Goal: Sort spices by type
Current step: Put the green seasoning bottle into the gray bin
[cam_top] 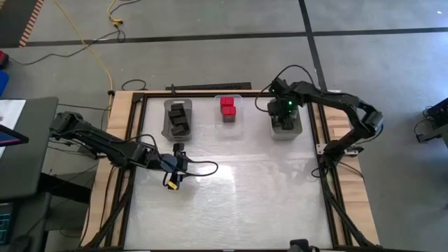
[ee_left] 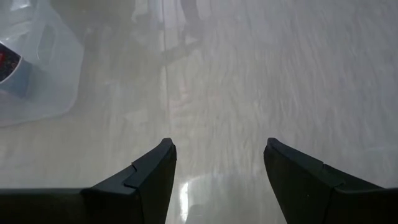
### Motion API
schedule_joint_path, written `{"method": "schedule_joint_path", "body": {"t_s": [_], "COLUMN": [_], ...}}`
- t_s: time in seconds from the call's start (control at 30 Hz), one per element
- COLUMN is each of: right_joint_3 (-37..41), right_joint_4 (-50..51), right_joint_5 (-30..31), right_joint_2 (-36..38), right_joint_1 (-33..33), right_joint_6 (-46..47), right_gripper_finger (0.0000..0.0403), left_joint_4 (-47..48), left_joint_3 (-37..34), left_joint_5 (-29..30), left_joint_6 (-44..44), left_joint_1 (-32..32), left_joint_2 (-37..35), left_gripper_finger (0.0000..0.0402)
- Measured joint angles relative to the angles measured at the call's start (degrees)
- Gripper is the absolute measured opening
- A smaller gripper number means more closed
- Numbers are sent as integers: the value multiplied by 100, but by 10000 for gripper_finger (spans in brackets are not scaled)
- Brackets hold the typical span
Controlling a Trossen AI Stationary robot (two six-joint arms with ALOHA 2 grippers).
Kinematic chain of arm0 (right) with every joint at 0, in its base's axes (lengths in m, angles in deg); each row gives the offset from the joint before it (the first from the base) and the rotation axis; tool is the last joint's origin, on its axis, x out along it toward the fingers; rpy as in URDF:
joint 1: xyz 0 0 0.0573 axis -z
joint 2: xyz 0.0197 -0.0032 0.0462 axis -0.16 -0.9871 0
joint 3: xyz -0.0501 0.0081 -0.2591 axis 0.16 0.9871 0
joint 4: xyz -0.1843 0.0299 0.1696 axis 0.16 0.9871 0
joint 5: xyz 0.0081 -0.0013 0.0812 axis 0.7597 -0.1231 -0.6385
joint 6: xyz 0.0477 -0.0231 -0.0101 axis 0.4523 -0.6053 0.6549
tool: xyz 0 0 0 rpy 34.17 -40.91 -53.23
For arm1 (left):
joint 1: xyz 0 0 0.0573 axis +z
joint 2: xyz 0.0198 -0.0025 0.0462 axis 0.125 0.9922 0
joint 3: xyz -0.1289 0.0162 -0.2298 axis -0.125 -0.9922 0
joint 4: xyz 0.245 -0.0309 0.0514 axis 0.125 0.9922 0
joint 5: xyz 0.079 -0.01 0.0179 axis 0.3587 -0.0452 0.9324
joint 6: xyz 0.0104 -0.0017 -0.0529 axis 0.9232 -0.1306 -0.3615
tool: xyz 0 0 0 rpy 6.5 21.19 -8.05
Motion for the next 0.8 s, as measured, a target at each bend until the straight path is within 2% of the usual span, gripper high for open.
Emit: {"method": "schedule_joint_path", "body": {"t_s": [0.3,0.8], "right_joint_3": [-92,-94], "right_joint_4": [333,98], "right_joint_5": [6,46], "right_joint_2": [-92,-102], "right_joint_1": [-2,-9], "right_joint_6": [71,166], "right_gripper_finger": [236,239], "left_joint_4": [1,1], "left_joint_3": [0,0], "left_joint_5": [3,1], "left_joint_6": [55,40], "left_joint_1": [0,0], "left_joint_2": [0,-1], "left_gripper_finger": [233,233]}}
